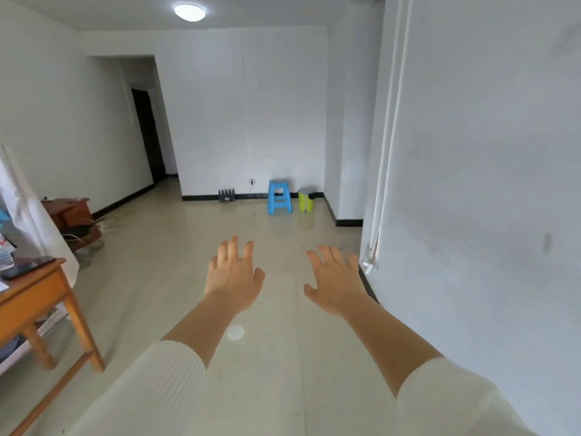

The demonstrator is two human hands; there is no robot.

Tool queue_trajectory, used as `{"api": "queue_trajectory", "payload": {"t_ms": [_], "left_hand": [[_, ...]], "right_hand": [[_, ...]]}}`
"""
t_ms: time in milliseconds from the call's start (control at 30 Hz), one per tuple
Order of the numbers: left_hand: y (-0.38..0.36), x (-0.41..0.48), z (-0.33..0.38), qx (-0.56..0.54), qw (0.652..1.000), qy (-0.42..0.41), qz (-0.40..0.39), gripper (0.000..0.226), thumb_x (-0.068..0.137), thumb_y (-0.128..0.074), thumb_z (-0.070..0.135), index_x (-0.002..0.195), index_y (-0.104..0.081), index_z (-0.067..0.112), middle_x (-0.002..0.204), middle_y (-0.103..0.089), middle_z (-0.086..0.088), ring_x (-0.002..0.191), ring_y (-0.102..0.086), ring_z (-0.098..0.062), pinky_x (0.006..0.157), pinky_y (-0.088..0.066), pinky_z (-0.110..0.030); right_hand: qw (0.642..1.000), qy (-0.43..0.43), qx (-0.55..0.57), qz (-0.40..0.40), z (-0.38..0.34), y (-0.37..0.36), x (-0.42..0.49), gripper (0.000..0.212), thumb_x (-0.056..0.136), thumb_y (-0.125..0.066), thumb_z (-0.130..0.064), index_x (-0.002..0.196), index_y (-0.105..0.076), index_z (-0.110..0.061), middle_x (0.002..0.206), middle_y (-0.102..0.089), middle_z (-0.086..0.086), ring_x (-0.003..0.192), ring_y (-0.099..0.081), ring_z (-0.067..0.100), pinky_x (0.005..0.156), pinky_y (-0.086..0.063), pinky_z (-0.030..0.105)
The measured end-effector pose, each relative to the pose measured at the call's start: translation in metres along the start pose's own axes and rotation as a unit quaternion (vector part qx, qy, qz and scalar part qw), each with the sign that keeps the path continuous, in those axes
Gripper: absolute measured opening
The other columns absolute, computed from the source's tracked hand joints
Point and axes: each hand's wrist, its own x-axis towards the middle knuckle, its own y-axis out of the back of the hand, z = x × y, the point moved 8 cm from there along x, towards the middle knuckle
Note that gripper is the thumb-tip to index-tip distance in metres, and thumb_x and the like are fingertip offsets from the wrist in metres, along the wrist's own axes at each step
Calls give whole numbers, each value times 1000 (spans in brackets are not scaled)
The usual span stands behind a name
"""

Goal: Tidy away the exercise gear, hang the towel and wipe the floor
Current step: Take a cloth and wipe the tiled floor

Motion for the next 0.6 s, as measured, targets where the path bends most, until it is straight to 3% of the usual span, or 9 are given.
{"api": "queue_trajectory", "payload": {"t_ms": [167, 433, 600], "left_hand": [[-20, 156, -46, -34, 998, 49, 4, 58, 96, -33, 41, 148, -19, 18, 154, -17, -13, 138, -18, -30, 107, -30, -44], [-84, 364, -58, -13, 1000, -4, 9, 59, 96, -32, 41, 148, -16, 18, 154, -15, -12, 140, -15, -29, 110, -28, -42], [-144, 513, -65, -3, 1000, -9, 9, 58, 97, -32, 41, 148, -17, 18, 154, -17, -12, 140, -17, -29, 110, -28, -43]], "right_hand": [[1000, -21, 4, -11, 11, -35, 161, 65, 91, -45, -48, 146, -22, -23, 151, -23, 2, 139, -21, 23, 109, -21, 51], [999, -36, 1, 2, 49, -91, 374, 67, 92, -43, -49, 149, -17, -25, 155, -20, 1, 142, -19, 21, 110, -21, 49], [999, 6, -34, 12, 74, -140, 524, 69, 91, -46, -48, 148, -17, -23, 153, -21, 3, 142, -19, 22, 113, -17, 52]]}}
